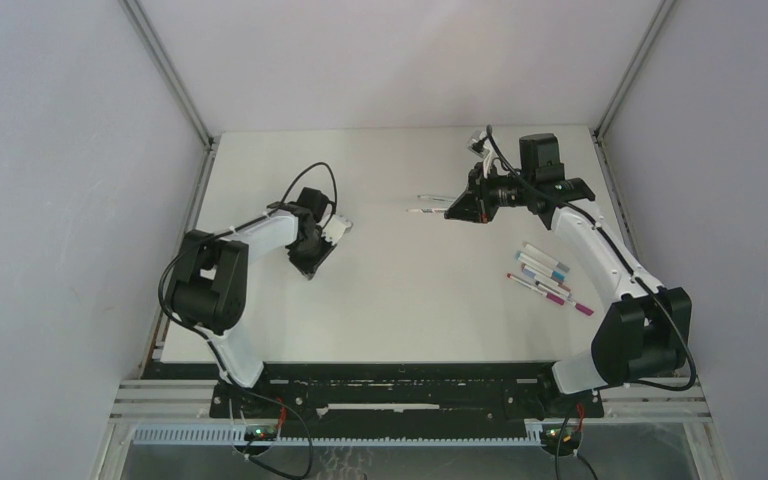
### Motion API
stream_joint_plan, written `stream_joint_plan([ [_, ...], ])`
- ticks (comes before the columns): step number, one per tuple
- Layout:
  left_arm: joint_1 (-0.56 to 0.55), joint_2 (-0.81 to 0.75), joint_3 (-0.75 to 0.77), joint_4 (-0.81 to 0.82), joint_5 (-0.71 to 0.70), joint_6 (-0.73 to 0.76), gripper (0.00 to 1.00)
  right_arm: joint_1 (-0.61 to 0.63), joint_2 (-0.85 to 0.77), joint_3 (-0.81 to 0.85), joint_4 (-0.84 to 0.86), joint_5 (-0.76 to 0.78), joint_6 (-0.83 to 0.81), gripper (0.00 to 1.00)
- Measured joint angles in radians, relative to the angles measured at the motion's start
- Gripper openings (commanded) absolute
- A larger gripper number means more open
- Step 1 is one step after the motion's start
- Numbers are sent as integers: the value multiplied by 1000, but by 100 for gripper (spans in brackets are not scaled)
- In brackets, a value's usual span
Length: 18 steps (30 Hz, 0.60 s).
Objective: Open the pen caps
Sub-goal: Place the pen cap at the center of the board.
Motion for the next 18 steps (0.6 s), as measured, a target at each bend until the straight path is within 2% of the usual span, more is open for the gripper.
stream_joint_plan([
  [3, 0, 0, 0, 0, -1, -3, 31, 0, 0, 0, 2, 0, 0, 0],
  [11, 2, 0, 0, -3, -3, -5, 36, 0, 1, 0, 3, 2, 1, 0],
  [18, 2, -3, 1, -3, -3, -5, 50, -5, 19, 0, 14, 18, 24, 0],
])
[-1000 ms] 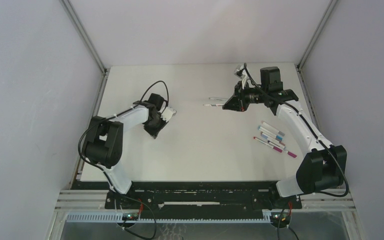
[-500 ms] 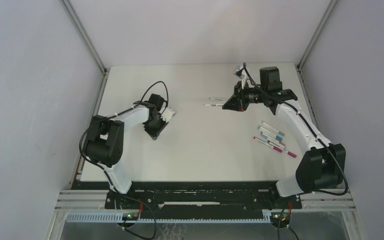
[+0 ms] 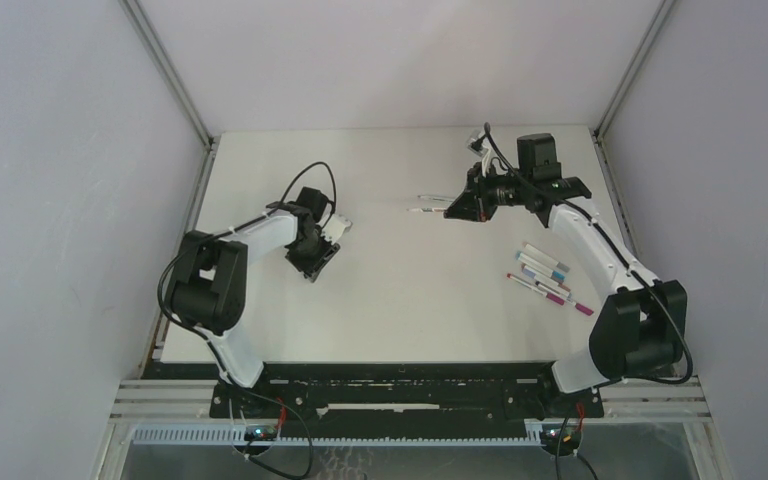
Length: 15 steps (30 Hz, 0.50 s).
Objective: Open the pen caps
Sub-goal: Place the pen cap at the center of the board.
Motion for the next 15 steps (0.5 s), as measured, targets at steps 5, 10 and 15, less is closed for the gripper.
stream_joint_plan([
  [5, 0, -32, 0, 0, 0, 0, 57, -13, 46, -3, 27, 4, 44, 0],
  [10, 6, -128, 0, -10, 1, 1, 66, -39, 119, -11, 72, 14, 114, 0],
  [15, 14, -246, 3, -45, 21, 4, 88, -62, 202, -13, 107, 23, 177, 0],
])
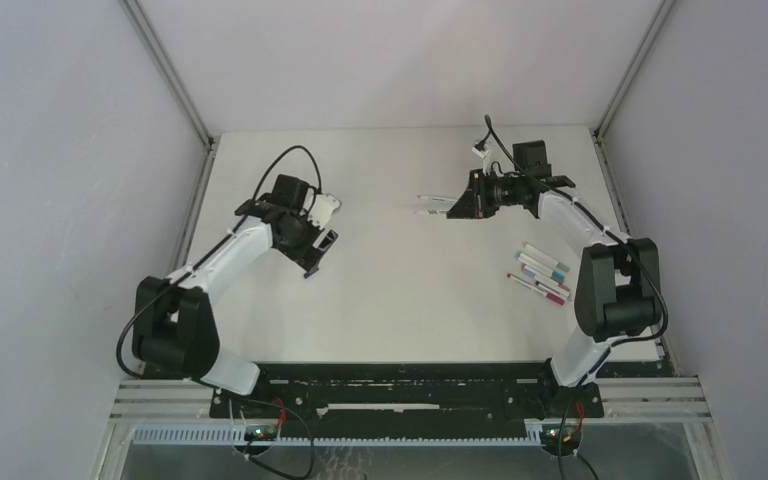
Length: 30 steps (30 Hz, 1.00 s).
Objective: Open the pen caps
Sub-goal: Place the pen cap at the center of the board, then place the pen at the center of the board.
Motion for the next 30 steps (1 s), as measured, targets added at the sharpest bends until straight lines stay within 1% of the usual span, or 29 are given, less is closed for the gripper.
stream_joint_plan([
  [1, 2, -23, 0, -8, 3, 0, 92, -3, 14, 0, 5, 0, 10, 0],
  [4, 6, -109, 0, -33, 10, 1, 100, -5, 56, 0, 18, 0, 35, 0],
  [10, 28, -307, -4, -51, 41, -4, 100, -11, 150, 0, 25, -5, 74, 0],
  [14, 38, -419, -34, -27, 59, -4, 100, -18, 200, -1, 23, -17, 94, 3],
  [17, 38, -433, -54, -21, 63, -4, 100, -34, 212, -25, 28, -26, 112, 6],
  [22, 38, -402, -61, -20, 80, -4, 100, -61, 227, -72, 46, -30, 150, 9],
  [30, 38, -394, -66, -14, 85, -4, 100, -64, 266, -102, 100, -83, 206, 16],
])
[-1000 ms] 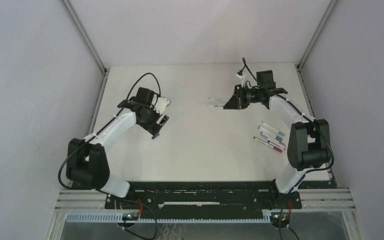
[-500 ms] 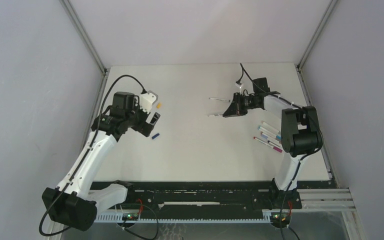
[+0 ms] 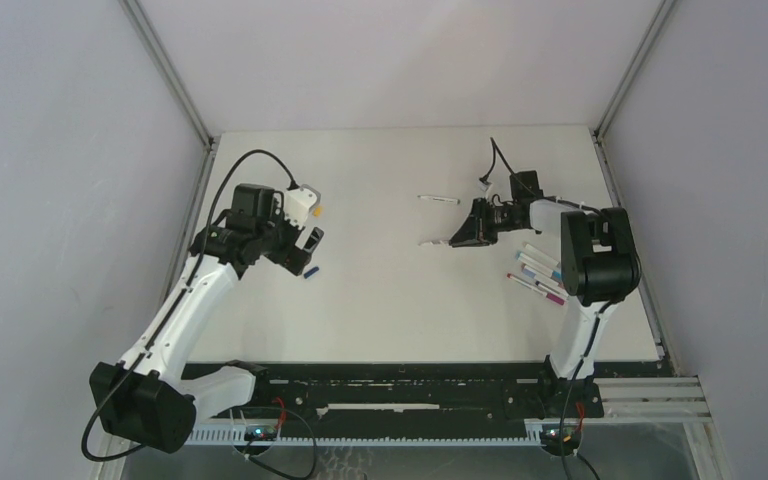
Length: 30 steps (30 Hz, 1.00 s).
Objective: Open the pen caps
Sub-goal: Place the pen at the center of the board, then adjust the pen at the center of the board.
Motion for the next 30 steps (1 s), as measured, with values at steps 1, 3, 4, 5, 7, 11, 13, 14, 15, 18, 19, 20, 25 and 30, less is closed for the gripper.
stream_joint_plan([
  [1, 0, 0, 0, 0, 0, 0, 100, 0, 4, -6, 8, -11, 8, 16],
  [3, 0, 0, -1, 0, 0, 0, 100, 0, 10, -16, 19, -31, 20, 19],
  [4, 0, 0, -2, 0, 0, 0, 100, 1, 13, -19, 21, -39, 25, 21],
  [5, 0, 0, -2, 1, 0, 0, 100, 3, 14, -21, 23, -47, 27, 22],
  [7, 0, 0, -5, 3, 0, 0, 100, 10, 14, -23, 24, -57, 30, 27],
  [11, 0, 0, -6, 6, 0, 0, 100, 23, 15, -23, 30, -67, 33, 33],
  [13, 0, 0, -6, 8, 0, 0, 100, 32, 15, -23, 29, -66, 31, 34],
  [14, 0, 0, -6, 8, 0, 0, 100, 36, 15, -23, 27, -62, 28, 34],
  [15, 0, 0, -6, 8, 0, 0, 100, 39, 15, -23, 23, -56, 23, 35],
  [18, 0, 0, -6, 8, 0, 0, 100, 42, 15, -23, 2, -32, 3, 42],
  [19, 0, 0, -6, 8, 0, 0, 100, 42, 14, -23, -6, -23, -5, 45],
  [20, 0, 0, -6, 8, 0, 0, 100, 42, 14, -23, -14, -9, -20, 49],
  [25, 0, 0, -6, 11, 0, 0, 100, 84, -36, -24, -134, 119, -232, 60],
  [30, 0, 0, -6, 18, -1, 0, 100, 270, -262, -140, -148, 334, -472, 76],
])
